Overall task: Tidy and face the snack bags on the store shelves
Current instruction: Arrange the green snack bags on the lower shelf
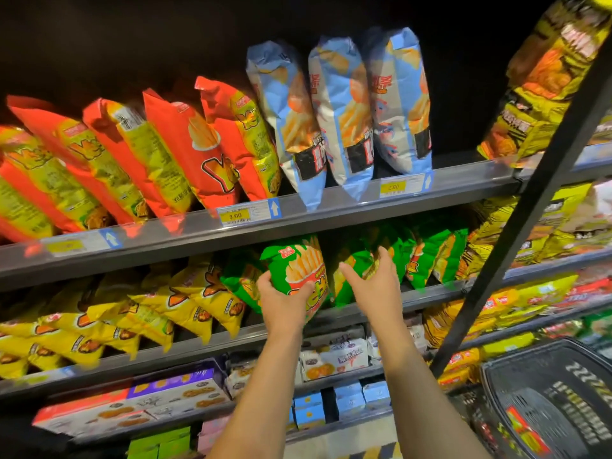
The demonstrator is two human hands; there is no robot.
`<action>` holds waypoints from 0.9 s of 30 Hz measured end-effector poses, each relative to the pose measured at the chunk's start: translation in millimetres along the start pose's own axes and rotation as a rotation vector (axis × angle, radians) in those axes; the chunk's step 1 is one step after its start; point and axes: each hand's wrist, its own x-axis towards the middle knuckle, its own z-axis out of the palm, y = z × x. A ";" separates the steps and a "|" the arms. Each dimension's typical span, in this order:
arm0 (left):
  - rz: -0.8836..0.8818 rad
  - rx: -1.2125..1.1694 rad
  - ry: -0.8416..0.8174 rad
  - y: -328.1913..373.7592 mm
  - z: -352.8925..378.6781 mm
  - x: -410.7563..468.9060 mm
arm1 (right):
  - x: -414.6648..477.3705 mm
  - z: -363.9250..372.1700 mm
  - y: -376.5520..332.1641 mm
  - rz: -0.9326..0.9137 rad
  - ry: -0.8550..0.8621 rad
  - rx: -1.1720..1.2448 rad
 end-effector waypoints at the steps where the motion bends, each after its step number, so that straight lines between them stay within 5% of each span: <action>1: 0.006 0.006 0.034 1.2 8.9 4.4 | 7.7 5.3 -1.3 0.008 0.028 -0.026; 15: -0.056 0.047 0.235 -28.9 64.9 44.5 | 42.3 51.7 6.0 0.176 0.153 -0.139; 27: -0.115 -0.018 0.367 -20.5 75.4 46.3 | 35.5 16.4 7.6 0.081 0.151 0.041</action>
